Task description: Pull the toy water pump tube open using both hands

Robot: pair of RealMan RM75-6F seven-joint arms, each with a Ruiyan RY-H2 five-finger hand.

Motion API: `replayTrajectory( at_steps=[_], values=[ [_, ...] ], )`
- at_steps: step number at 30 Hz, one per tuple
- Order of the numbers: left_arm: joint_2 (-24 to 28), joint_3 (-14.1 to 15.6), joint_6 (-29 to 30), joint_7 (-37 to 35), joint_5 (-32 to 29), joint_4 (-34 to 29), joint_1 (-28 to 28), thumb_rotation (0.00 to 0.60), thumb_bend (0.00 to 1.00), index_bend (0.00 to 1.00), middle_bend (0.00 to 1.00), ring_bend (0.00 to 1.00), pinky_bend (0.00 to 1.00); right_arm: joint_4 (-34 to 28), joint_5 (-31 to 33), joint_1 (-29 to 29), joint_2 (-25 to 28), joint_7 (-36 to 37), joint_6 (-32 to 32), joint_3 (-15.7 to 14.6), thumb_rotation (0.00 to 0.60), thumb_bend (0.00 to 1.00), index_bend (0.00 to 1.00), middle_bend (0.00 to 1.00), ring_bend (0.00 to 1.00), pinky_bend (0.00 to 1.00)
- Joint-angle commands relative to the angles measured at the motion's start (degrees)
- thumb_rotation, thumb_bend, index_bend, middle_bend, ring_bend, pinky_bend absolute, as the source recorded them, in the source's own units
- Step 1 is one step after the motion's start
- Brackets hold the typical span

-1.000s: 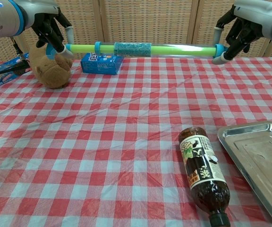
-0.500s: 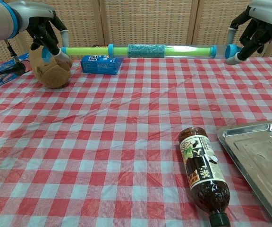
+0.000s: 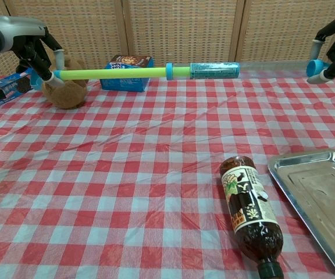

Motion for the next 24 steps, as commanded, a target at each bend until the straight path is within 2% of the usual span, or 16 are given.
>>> replayTrajectory(
  at_steps=[1, 10, 24],
  values=[
    [0.1, 0.3, 0.0, -0.2, 0.2, 0.1, 0.3, 0.600, 0.58, 0.89, 0.92, 0.86, 0.73, 0.1, -0.2, -0.2, 0.2, 0.3, 0.0, 0.0, 0.600, 0.45, 0.65, 1.00, 1.00, 0.63],
    [0.5, 1.3, 0.7, -1.0, 1.3, 0.6, 2.1, 0.600, 0.58, 0.89, 0.92, 0.86, 0.73, 2.6, 0.1, -0.9, 1.0, 1.1, -0.9, 0.1, 0.600, 0.45, 0.65, 1.00, 1.00, 0.63],
    [0.5, 1.3, 0.4, -0.9, 1.4, 2.6, 3.1, 0.600, 0.58, 0.89, 0.92, 0.86, 0.73, 5.1, 1.4, -0.9, 1.5, 0.7, -2.4, 0.7, 0.600, 0.45, 0.65, 1.00, 1.00, 0.63]
  ],
)
